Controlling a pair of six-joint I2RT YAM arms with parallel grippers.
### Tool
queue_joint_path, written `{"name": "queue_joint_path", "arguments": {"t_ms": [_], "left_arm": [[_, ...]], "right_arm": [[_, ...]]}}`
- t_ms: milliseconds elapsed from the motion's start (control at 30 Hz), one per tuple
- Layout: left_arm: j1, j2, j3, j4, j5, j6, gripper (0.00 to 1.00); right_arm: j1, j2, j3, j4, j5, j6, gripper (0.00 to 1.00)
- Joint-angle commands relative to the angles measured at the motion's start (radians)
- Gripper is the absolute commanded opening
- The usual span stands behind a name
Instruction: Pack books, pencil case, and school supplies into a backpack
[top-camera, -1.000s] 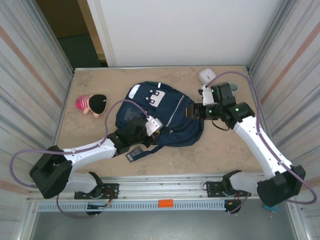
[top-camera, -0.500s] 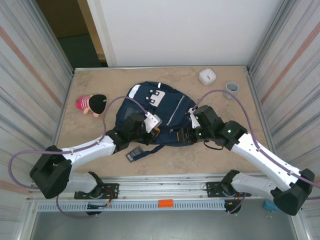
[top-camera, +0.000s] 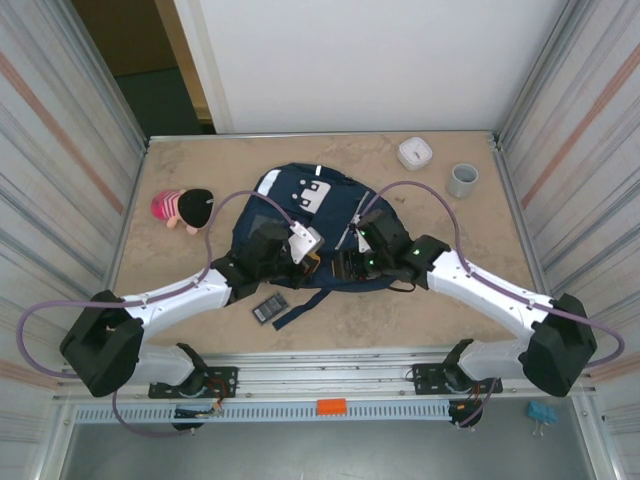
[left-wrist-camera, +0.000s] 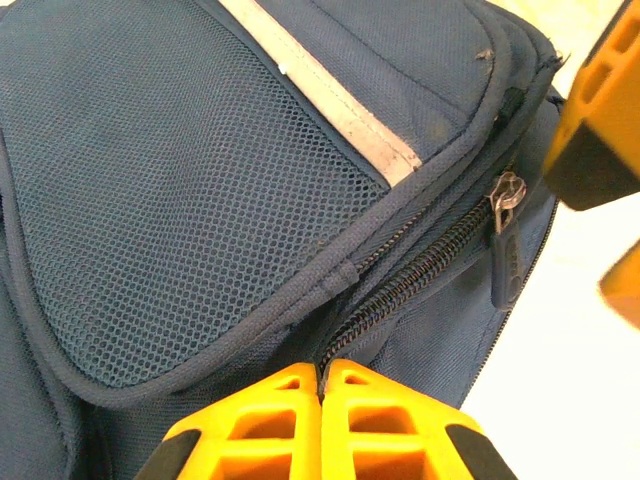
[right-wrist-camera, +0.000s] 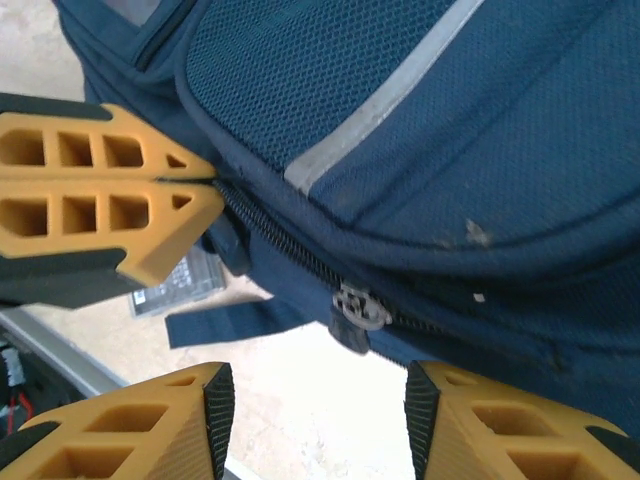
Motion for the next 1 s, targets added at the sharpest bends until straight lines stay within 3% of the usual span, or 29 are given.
{"name": "queue_joint_path", "arguments": {"t_ms": [0, 233, 400, 500, 767, 967], "left_arm": [[0.01, -0.012, 0.051, 0.051, 0.035, -0.032, 0.0], [0.011, -0.019, 0.048, 0.065, 0.047, -0.037, 0.0], [0.011, -0.024, 0.047, 0.057, 0.043, -0.032, 0.0], [0.011, -0.024, 0.045, 0.049, 0.03, -0.026, 0.0], [0.046, -0.044, 0.027, 0.036, 0.004, -0.027, 0.0], [0.075, -0.061, 0.026, -0.028, -0.027, 0.006, 0.0]], "right_arm": [[0.02, 0.044, 0.004, 0.048, 0.091, 0.043, 0.5], [0.083, 0.129, 0.029, 0.011, 0.37, 0.054, 0.48], [0.091, 0.119, 0.028, 0.01, 0.467, 0.052, 0.32], [0.092, 0.091, 0.025, -0.001, 0.5, 0.047, 0.2], [0.08, 0.042, 0.054, -0.124, 0.586, 0.025, 0.04], [0.007, -0.004, 0.045, -0.174, 0.555, 0.004, 0.03]]}}
